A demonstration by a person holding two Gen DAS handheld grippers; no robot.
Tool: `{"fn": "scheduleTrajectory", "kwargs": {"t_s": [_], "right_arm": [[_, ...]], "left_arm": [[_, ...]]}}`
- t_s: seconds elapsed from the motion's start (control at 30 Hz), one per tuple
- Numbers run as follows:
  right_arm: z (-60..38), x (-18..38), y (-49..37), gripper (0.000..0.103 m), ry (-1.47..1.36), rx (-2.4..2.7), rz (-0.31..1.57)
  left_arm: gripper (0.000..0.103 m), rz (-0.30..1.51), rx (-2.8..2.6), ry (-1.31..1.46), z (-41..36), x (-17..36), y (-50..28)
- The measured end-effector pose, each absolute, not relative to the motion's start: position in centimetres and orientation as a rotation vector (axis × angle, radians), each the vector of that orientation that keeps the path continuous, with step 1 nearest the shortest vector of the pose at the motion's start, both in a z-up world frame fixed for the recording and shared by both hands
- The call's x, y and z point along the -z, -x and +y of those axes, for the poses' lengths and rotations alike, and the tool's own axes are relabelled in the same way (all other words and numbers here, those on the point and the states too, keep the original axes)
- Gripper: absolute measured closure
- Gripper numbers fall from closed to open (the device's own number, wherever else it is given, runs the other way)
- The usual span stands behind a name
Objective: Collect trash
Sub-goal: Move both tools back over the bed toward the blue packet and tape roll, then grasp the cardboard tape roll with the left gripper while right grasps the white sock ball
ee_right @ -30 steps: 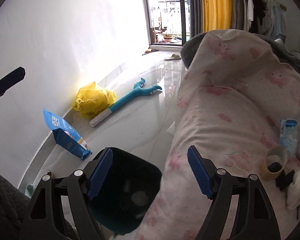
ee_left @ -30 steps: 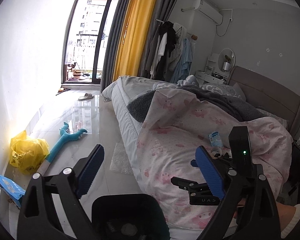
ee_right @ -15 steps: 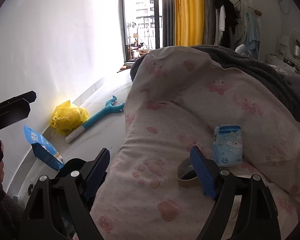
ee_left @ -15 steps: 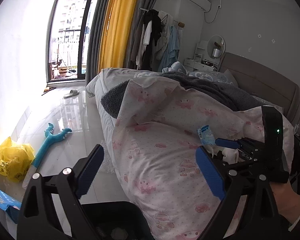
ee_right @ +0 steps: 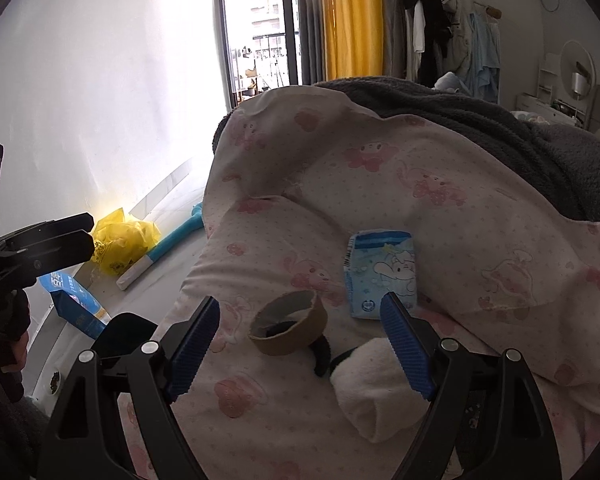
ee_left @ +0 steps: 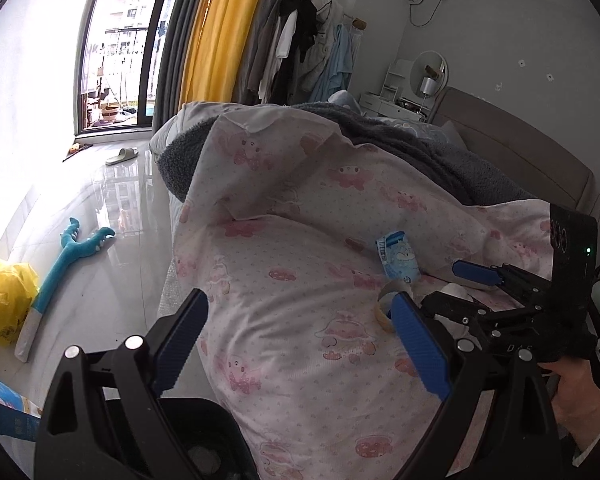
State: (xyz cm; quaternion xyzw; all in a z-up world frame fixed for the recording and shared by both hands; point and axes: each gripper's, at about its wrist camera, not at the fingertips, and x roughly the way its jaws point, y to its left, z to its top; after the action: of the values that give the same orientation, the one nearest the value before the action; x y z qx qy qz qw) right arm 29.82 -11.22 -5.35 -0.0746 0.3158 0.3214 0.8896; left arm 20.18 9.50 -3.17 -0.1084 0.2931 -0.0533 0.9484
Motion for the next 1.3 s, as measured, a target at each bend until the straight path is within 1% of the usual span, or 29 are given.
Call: {"fn": "scheduleTrajectory", "kwargs": {"t_s": [0.7,0.9,0.97,1.03,1.17,1.3], "right_arm": [[-15.7,8.2,-31.2,0.020,0.143,-0.620,0.774],[-16.2,8.5,-31.5,0.027,0.127,-0.623,0.804],[-16.2,8.7,-31.5,0.033,0.125,-0.627,0.817],[-16.1,9.0,-31.4,0.035,0.126,-0.634,0.834],[-16.1,9.2,-31.3,0.044,0.141,-0.636,0.841],[-17.2,9.0,-31.5,0.046,0.091,-0.658,0.841]], "left_arm": [[0.009,0.686,0.206,0.287,4.1,5.6,-24.2],[0.009,0.710,0.221,0.298,3.0,6.3,-25.0],[0.011,0.719,0.227,0.305,2.7,6.7,-25.2],[0.012,0.730,0.238,0.316,2.3,7.0,-25.5],[0.014,0.745,0.251,0.322,1.7,7.5,-25.9],[0.016,0.756,0.255,0.333,1.4,8.2,-26.2]]}}
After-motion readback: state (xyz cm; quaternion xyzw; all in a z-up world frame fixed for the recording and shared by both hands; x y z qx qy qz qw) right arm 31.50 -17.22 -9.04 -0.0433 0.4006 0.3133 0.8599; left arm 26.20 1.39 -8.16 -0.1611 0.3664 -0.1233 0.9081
